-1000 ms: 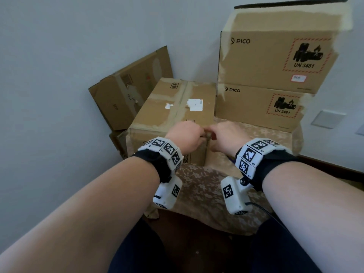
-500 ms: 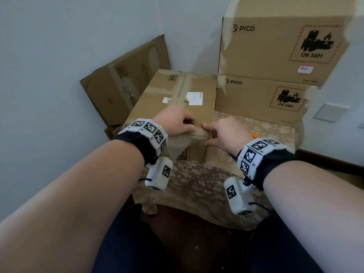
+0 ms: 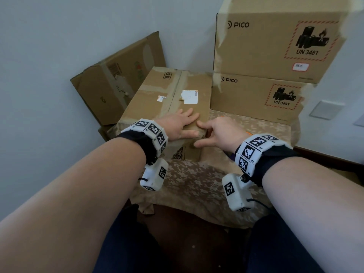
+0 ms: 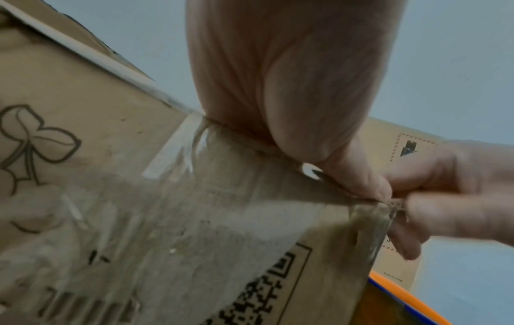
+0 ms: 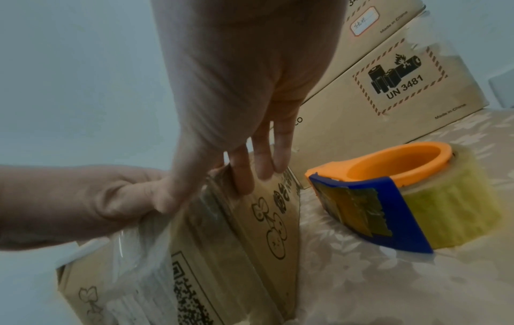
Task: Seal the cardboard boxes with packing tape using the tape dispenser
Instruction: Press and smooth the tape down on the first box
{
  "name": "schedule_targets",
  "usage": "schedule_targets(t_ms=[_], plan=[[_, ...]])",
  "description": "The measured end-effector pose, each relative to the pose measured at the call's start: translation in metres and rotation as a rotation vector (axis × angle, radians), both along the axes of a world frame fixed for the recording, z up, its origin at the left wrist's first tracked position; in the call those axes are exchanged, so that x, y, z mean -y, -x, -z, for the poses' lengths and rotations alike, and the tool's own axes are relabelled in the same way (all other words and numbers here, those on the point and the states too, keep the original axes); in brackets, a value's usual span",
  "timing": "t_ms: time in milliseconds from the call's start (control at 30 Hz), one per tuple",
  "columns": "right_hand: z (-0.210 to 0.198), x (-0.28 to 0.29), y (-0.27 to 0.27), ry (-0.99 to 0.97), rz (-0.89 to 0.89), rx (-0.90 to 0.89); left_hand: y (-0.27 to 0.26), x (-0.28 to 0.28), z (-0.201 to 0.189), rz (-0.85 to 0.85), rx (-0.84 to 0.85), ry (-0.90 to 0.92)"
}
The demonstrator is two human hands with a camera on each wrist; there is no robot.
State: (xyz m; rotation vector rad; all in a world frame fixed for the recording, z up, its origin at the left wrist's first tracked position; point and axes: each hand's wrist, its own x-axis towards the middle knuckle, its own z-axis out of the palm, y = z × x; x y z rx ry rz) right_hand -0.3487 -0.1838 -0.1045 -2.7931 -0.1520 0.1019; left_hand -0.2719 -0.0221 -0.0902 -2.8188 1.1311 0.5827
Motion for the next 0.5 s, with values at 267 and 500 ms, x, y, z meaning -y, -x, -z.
schedule_targets(t_ms=[267,500], plan=[[0.0025,0.0008,-0.0034,-0.148,0.053,0.028,0.0052,0.0000,0.0030,0.032,0.085,-0.032],[0.0041,-0.0009,-0.0038,-0.085,0.023,0.043,0.0043,-0.0008,0.0064,0.055,0.121,-0.069]])
